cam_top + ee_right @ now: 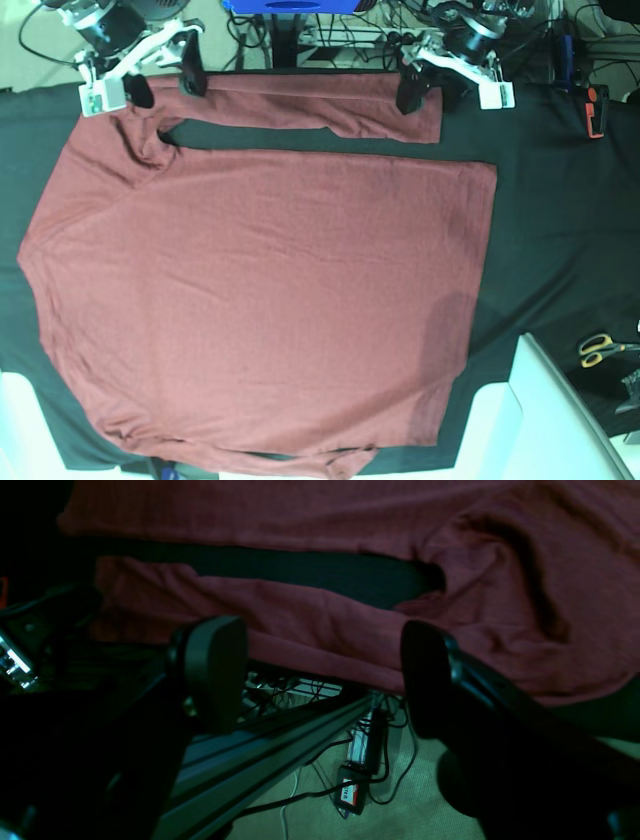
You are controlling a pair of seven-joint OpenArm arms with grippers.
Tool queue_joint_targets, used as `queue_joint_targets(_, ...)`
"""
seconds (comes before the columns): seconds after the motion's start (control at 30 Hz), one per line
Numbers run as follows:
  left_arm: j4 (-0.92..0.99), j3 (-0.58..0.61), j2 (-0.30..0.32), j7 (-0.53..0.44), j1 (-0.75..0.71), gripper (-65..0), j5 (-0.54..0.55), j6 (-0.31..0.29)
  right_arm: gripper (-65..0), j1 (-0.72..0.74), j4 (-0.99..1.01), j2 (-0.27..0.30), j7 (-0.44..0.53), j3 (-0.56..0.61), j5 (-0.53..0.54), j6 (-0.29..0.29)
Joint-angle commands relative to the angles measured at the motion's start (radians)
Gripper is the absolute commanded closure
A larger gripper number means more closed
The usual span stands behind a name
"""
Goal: Fold the T-shirt properly
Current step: 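Grasp the shoulder edge of the red shirt with both grippers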
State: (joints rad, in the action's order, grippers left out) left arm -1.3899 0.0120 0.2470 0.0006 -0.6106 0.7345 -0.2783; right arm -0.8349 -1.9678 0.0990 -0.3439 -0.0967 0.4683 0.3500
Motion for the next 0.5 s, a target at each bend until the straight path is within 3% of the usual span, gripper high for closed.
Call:
queue_joint_targets(0.0, -0.006, 0.006, -0.005, 0.032, -0.001, -43.3, -0.002, 0.001, -45.3, -0.011, -0.012, 0.005, 0.021, -0.005, 0.010, 0.010)
queue_joint_targets(0.1, 0.001, 0.006, -0.018, 0.032, 0.005, -42.1, -0.005, 0.001, -45.3, -0.011, -0.012, 0.002, 0.021, -0.039, 0.010, 0.010)
queue_joint_targets(0.13, 0.001, 0.006, -0.018, 0.032, 0.005, -38.5, -0.005, 0.001, -45.3, -0.011, -0.011, 0.002, 0.021, -0.051, 0.011, 0.011)
queue_joint_targets(0.2, 0.001, 0.001, -0.018, 0.032, 0.005, -27.8, -0.005, 0.001, -45.3, -0.011, -0.005, -0.002, 0.021, -0.076, 0.014, 0.011)
queue_joint_targets(0.27, 0.001, -0.004, -0.018, 0.032, 0.007, -11.4, -0.003, 0.001, -45.3, 0.006, 0.009, -0.003, 0.021, -0.113, 0.014, 0.011)
queue_joint_targets(0.33, 0.001, -0.001, -0.016, 0.032, 0.018, 0.0, -0.003, 0.001, -45.3, 0.024, 0.035, -0.006, 0.021, -0.150, 0.016, 0.010)
queue_joint_targets(0.47, 0.001, 0.004, -0.015, 0.032, 0.024, 0.0, -0.003, 0.001, -45.3, 0.091, 0.094, -0.074, 0.019, -0.260, 0.016, 0.014)
